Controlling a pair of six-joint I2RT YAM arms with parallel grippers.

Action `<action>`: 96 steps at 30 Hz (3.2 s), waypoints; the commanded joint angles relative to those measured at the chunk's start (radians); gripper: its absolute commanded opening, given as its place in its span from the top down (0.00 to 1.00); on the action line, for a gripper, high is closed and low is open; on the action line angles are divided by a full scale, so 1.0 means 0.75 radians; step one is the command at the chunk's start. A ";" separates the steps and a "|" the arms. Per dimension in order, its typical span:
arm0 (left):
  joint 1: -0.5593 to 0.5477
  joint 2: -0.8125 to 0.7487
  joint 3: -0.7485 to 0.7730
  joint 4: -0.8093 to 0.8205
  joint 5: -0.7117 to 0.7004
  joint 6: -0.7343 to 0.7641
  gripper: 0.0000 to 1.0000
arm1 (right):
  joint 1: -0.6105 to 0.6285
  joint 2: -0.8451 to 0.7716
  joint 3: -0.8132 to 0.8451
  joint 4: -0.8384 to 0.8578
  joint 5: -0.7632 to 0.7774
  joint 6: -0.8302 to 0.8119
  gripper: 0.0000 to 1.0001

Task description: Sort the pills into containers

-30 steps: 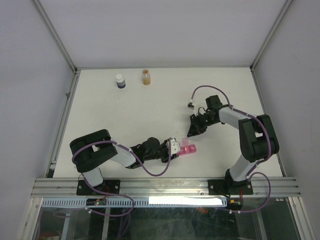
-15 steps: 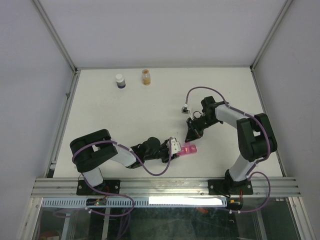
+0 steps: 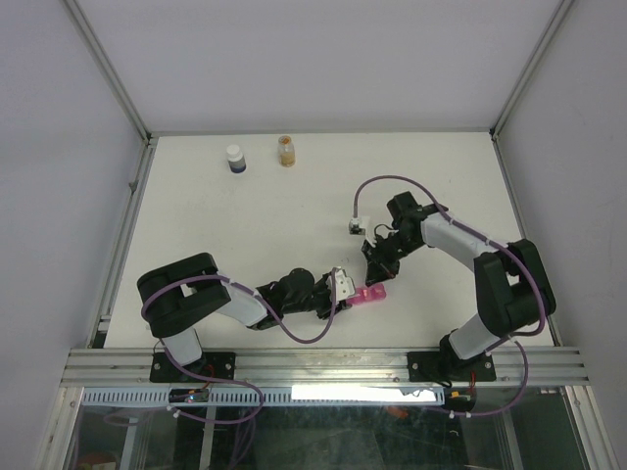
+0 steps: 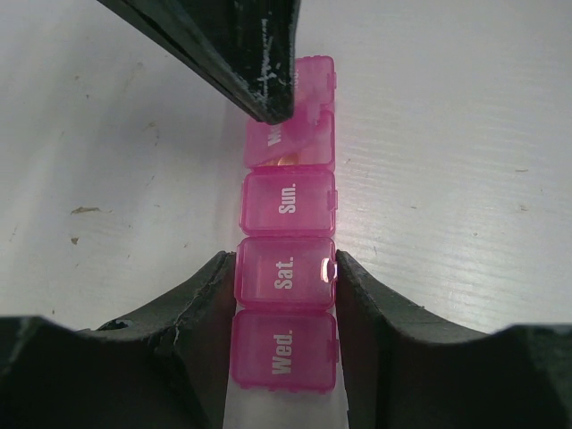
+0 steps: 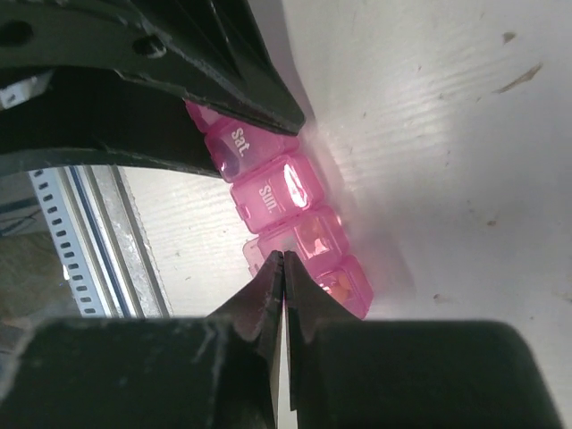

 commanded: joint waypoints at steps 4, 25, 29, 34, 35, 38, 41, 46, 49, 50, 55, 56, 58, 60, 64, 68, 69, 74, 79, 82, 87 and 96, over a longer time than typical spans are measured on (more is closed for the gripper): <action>0.009 0.018 0.038 0.004 0.033 -0.026 0.73 | 0.073 -0.042 -0.041 0.052 0.186 0.019 0.97; 0.009 0.021 0.050 -0.004 0.025 -0.040 0.75 | 0.104 -0.192 -0.058 0.069 0.151 0.017 0.99; 0.010 0.026 0.055 -0.006 0.031 -0.054 0.76 | 0.149 -0.097 -0.126 0.119 0.265 0.046 0.99; 0.009 0.044 0.069 -0.014 0.051 -0.063 0.76 | 0.150 0.013 -0.128 0.196 0.484 0.179 1.00; 0.010 0.045 0.070 -0.014 0.055 -0.062 0.76 | 0.150 -0.004 -0.129 0.203 0.473 0.183 1.00; 0.010 0.042 0.066 -0.014 0.049 -0.055 0.77 | 0.109 -0.079 -0.101 0.163 0.299 0.148 1.00; 0.009 0.031 0.065 -0.013 0.046 -0.051 0.76 | 0.041 -0.201 -0.094 0.129 0.103 0.103 1.00; 0.009 0.021 0.075 -0.010 0.024 -0.060 0.74 | -0.043 -0.307 -0.086 0.109 0.014 0.056 0.98; 0.009 0.012 0.072 0.010 -0.010 -0.064 0.75 | -0.101 -0.350 -0.069 0.101 -0.005 0.061 0.97; 0.011 0.006 0.071 0.012 -0.025 -0.059 0.76 | -0.121 -0.373 -0.066 0.104 -0.013 0.069 0.96; 0.055 -0.038 0.117 -0.027 -0.044 -0.044 0.76 | -0.246 -0.490 -0.060 0.136 -0.070 0.132 0.92; 0.070 -0.046 0.133 -0.039 -0.045 -0.044 0.76 | -0.272 -0.507 -0.055 0.139 -0.083 0.147 0.91; 0.110 -0.059 0.173 -0.071 -0.032 -0.046 0.76 | -0.319 -0.528 -0.044 0.137 -0.106 0.170 0.91; 0.162 -0.063 0.227 -0.110 -0.010 -0.057 0.76 | -0.351 -0.550 -0.022 0.142 -0.102 0.205 0.91; 0.277 -0.038 0.393 -0.231 0.042 -0.082 0.76 | -0.425 -0.613 0.004 0.189 -0.123 0.294 0.90; 0.402 0.033 0.635 -0.432 0.081 -0.065 0.76 | -0.499 -0.662 0.030 0.242 -0.140 0.407 0.89; 0.435 0.062 0.705 -0.475 0.097 -0.052 0.76 | -0.519 -0.672 0.035 0.254 -0.147 0.431 0.88; 0.604 0.288 1.068 -0.659 0.165 -0.020 0.77 | -0.598 -0.729 0.008 0.309 -0.193 0.516 0.88; 0.706 0.536 1.451 -0.817 0.181 0.014 0.77 | -0.633 -0.755 -0.025 0.330 -0.218 0.533 0.86; 0.747 0.670 1.613 -0.849 0.181 0.015 0.76 | -0.639 -0.755 -0.031 0.334 -0.218 0.534 0.86; 0.776 0.873 1.876 -0.945 0.213 0.014 0.76 | -0.644 -0.748 -0.040 0.336 -0.217 0.528 0.86; 0.799 0.961 2.051 -0.958 0.137 -0.068 0.08 | -0.671 -0.737 -0.049 0.335 -0.215 0.519 0.85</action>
